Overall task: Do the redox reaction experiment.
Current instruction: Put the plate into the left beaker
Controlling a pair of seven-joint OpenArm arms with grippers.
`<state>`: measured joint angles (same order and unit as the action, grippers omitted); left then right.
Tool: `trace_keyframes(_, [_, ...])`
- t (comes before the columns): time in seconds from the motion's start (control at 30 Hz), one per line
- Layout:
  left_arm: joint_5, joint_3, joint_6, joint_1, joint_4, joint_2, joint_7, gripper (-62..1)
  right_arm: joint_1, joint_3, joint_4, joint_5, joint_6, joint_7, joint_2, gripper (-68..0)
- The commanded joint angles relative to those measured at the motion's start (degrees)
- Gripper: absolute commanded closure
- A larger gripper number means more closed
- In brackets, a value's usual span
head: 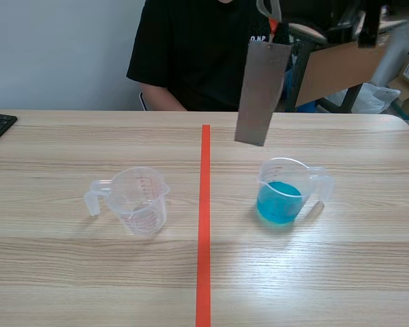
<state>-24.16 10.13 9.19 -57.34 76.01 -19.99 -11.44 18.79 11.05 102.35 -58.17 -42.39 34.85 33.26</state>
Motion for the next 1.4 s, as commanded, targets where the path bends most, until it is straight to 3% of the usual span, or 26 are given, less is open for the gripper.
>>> trace_keyframes(0.0, [-0.13, -0.15, 0.33, -0.42, -0.02, 0.0, -0.02, -3.4, 2.25, 0.68, 0.7, 0.24, -0.33, -0.81, -1.09, -1.5])
trace_keyframes(0.4, [-0.15, -0.2, 0.35, -0.07, -1.11, 0.44, 1.01, -3.4, 8.39, 10.14, -1.66, 7.21, -0.33, 1.27, -13.0, -1.5])
trace_keyframes(0.8, [-0.17, -0.2, 0.39, 1.29, -1.11, 0.46, 0.96, -3.4, 10.93, 17.27, -10.95, 12.0, -0.33, 1.22, -23.39, -1.5])
trace_keyframes(1.03, [-0.2, -0.2, 0.39, 1.33, -1.11, 0.46, 0.98, -3.4, 10.91, 19.82, -13.81, 14.56, -0.33, 1.16, -27.04, -1.5])
trace_keyframes(1.37, [-0.17, -0.2, 0.39, 1.33, -1.11, 1.38, 1.09, -3.4, 10.91, 20.92, -14.4, 17.66, -0.33, -0.76, -29.09, -1.6])
